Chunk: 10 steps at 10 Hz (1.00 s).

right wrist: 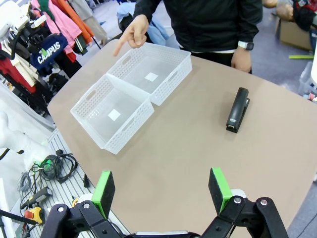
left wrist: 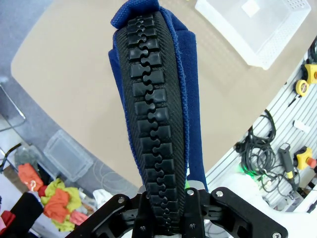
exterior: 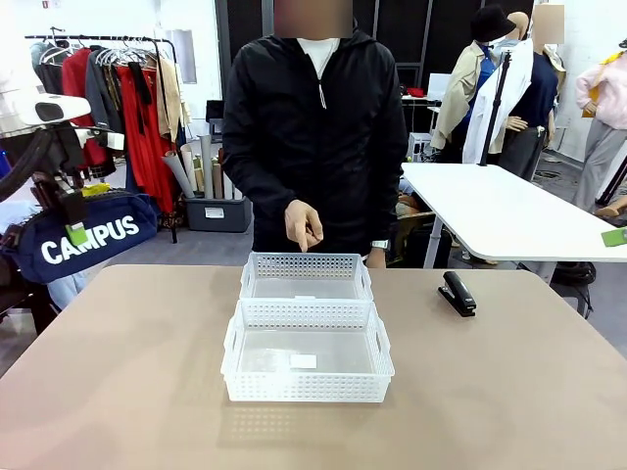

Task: Distribute items into two baskets.
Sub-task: Move the picked Pencil pouch towards the Organizing basket indicated by the person, stopping as directed.

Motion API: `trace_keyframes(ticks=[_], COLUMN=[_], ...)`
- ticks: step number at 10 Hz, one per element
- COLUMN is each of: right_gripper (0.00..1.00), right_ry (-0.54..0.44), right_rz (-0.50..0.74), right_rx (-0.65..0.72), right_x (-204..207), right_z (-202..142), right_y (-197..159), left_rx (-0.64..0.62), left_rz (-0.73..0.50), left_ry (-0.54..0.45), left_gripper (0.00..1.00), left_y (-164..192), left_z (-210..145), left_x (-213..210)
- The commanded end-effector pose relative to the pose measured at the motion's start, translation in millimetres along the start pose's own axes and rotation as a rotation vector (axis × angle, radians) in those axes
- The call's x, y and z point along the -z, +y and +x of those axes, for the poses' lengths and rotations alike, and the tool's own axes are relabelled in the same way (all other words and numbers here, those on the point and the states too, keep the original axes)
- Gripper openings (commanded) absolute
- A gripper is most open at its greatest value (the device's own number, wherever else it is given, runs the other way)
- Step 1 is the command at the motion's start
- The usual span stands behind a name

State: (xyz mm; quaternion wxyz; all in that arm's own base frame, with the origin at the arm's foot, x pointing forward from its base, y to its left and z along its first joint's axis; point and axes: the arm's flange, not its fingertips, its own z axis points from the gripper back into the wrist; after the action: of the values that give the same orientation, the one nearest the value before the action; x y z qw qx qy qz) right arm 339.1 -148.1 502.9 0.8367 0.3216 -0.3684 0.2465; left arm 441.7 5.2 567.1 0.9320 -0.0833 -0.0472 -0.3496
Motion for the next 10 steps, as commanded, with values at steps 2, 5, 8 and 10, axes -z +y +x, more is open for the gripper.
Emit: trace_keyframes(ticks=[2, 5, 8, 10], right_gripper=[1.00, 1.00, 1.00, 1.00], right_ry=[-0.033, -0.033, -0.033, -0.033], right_rz=[0.010, 0.010, 0.010, 0.010], right_rx=[-0.024, -0.024, -0.024, -0.024], right_x=[0, 0, 0, 0], right_z=[4, 4, 4, 4], right_y=[-2, -2, -2, -2], left_rx=[-0.014, -0.014, 0.022, 0.100], left_rz=[0.010, 0.010, 0.012, 0.008], left_ry=[-0.008, -0.008, 0.012, 0.047], left_gripper=[0.00, 0.00, 0.00, 0.00], left_y=[0, 0, 12, 27], left_z=[0, 0, 16, 38], left_x=[-2, -2, -4, -6])
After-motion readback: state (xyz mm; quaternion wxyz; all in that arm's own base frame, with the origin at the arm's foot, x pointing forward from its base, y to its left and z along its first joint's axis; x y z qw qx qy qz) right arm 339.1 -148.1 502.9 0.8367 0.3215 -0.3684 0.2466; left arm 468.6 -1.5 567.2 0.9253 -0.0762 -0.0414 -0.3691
